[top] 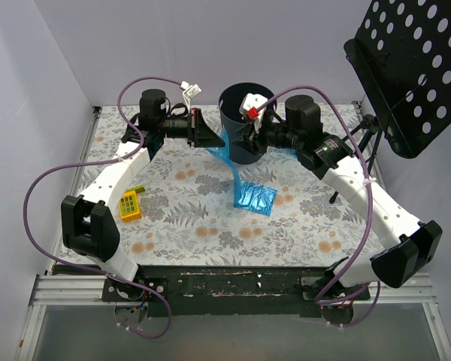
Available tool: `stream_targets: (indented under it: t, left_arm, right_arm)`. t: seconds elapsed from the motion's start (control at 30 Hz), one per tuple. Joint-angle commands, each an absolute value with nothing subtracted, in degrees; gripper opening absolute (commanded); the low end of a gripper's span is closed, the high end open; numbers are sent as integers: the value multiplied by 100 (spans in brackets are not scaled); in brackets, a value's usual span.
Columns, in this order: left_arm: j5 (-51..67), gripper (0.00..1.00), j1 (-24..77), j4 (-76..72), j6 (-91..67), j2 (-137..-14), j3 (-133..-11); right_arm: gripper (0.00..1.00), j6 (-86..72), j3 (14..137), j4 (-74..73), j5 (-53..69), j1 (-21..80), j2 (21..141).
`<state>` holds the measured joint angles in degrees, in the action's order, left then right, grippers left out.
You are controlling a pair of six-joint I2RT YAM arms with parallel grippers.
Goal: Put the trash bags into the trash bin
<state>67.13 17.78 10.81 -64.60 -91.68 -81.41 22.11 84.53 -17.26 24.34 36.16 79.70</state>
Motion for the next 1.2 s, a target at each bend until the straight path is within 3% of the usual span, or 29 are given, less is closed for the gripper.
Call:
stream_targets:
  t: [0.0,0.13,0.37,0.43,0.53,0.63,1.17]
  left_arm:
    - [6609,0,1740,615,-6785,-8701,-8174]
    - [6653,0,1723,668,-6750,-8666,-8218]
    - [6601,0,1714,782,-6653,-8604,-8235]
    - [6583,0,1688,808,-6653,-8596,-8262]
    - [6566,0,1661,844,-6618,-8587,-8262]
    - [6408,0,1635,1028,-6487,-8570,-8262]
    - [6891,0,1345,633,-6732,-8587,-7945]
  right_arm:
    - [44,1872,8324,-1574,3260,3709,7804]
    - [54,1767,8314,-1170,3173,3788,8050]
    - [53,1565,8578,-809,3112,3814,8560]
    - [49,1582,8604,-809,3094,3832,8613]
    - [19,1678,8578,-852,3068,3841,8605]
    - [4,1757,8526,-905,2997,3832,8473]
    - [1,2690,7875,-1626,3032,3806,7699]
